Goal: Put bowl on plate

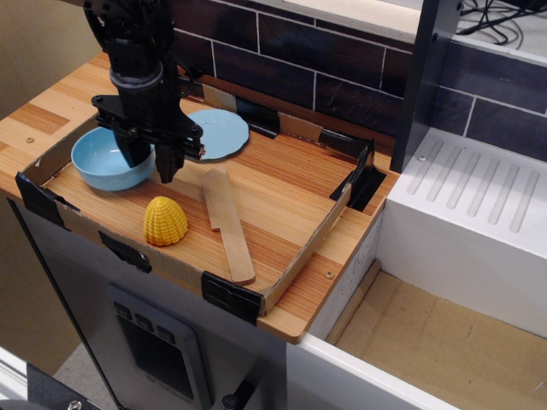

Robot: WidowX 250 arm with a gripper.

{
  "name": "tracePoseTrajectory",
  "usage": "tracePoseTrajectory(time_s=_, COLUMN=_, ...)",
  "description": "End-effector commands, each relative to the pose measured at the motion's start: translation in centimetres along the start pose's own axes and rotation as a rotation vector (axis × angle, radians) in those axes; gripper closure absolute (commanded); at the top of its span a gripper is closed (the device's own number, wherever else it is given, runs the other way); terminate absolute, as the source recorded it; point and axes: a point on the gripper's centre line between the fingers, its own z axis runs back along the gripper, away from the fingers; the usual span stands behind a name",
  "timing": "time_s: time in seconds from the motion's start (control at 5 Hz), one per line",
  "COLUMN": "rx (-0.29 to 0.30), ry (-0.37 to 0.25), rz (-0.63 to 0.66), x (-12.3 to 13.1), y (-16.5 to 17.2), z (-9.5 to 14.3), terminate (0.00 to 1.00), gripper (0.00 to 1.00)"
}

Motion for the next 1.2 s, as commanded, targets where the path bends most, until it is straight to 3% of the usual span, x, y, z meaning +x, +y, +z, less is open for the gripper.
tracePoseTrajectory(time_s=0.0, rx=0.01, ry=-0.048, rz=0.031, x=1.9, y=0.7, z=1.2, terminate=0.0, gripper=1.0)
tracePoseTrajectory(time_s=0.2, rx=0.023, ry=-0.069, rz=0.045, x=2.3, y=1.0, z=1.5, terminate=0.0, gripper=1.0)
tracePoseTrajectory(time_s=0.4, rx=0.096, ry=-0.045, rz=0.066, x=3.3, y=0.7, z=2.9, terminate=0.0, gripper=1.0)
tracePoseTrajectory(time_s=0.6, rx=0.06, ry=-0.058, rz=0.147, x=5.0, y=-0.3, z=4.7, terminate=0.0, gripper=1.0)
tracePoseTrajectory(time_s=1.0, rx=0.002, ry=-0.03, rz=0.091, x=7.2, y=-4.0, z=3.7, terminate=0.0, gripper=1.0)
